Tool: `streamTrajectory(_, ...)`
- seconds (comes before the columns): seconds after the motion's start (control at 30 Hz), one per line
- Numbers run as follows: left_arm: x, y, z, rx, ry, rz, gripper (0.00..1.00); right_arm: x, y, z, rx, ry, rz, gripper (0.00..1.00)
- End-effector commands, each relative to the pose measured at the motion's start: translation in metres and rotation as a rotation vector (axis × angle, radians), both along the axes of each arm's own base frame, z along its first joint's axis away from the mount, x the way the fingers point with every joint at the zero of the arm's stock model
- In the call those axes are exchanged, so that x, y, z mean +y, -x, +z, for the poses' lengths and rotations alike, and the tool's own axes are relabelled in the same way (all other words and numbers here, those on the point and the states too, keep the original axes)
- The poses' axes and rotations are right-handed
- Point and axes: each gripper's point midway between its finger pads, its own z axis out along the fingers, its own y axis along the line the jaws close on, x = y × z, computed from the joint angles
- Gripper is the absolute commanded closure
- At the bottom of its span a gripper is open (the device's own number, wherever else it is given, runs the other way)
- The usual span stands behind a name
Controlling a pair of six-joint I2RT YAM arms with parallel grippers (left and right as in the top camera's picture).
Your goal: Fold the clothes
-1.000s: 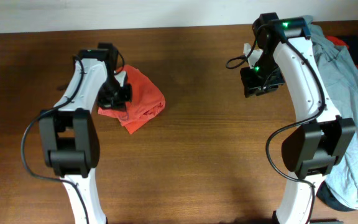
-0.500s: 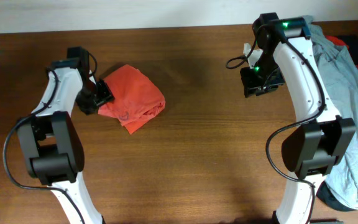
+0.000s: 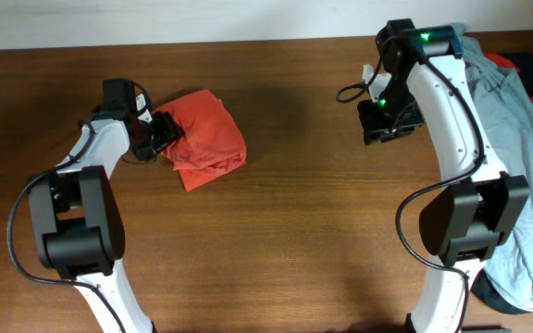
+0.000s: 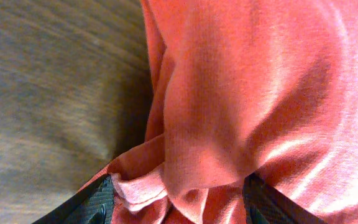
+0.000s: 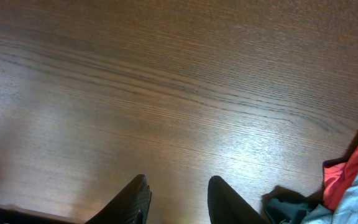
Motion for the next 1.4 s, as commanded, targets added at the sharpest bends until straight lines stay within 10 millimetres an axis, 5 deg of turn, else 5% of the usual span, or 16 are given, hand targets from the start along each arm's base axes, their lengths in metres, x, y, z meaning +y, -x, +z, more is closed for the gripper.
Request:
streamTrajectory(0.0, -0.022, 0.000, -0.001, -0.027, 0.100, -0.070, 0.34, 0.000, 0.000, 0.009, -0.025, 0.000, -0.005, 0.64)
streamTrajectory(0.57, -0.049, 0.001, -0.009, -0.032, 0.138, -0.147, 0.04, 0.000, 0.003, 0.009, -0.014, 0.000, -0.005, 0.64)
streamTrajectory(0.7, -0.065, -0.001, -0.027, -0.030, 0.168, -0.183, 0.34, 0.000, 0.004, 0.009, -0.010, 0.001, -0.005, 0.64)
streamTrajectory(0.73, -0.068, -0.002, -0.031, -0.033, 0.171, -0.189, 0.51, 0.000, 0.004, 0.009, -0.010, 0.001, -0.005, 0.64)
streamTrajectory(0.8, -0.068, -0.006, -0.031, -0.049, 0.169, -0.191, 1.00, 0.000, 0.003, 0.009, -0.011, 0.001, -0.005, 0.64)
streamTrajectory(0.9, -0.059, -0.009, -0.023, -0.079, 0.145, -0.209, 1.00, 0.000, 0.003, 0.009, -0.011, 0.001, -0.005, 0.64)
streamTrajectory(0.97, -0.045, -0.009, -0.015, -0.085, 0.116, -0.191, 1.00, 0.000, 0.003, 0.009, -0.011, 0.001, -0.005, 0.64)
streamTrajectory(1.1, 0.014, 0.002, 0.020, -0.077, 0.002, -0.092, 1.00, 0.000, 0.003, 0.009, -0.014, 0.001, -0.005, 0.64)
streamTrajectory(1.27, 0.106, 0.039, 0.068, -0.021, -0.124, 0.166, 1.00, 0.000, 0.003, 0.009, -0.013, 0.001, -0.005, 0.64)
streamTrajectory(1.37, 0.149, 0.071, 0.066, 0.094, -0.093, 0.412, 1.00, 0.000, 0.003, 0.009, -0.013, 0.001, -0.005, 0.64)
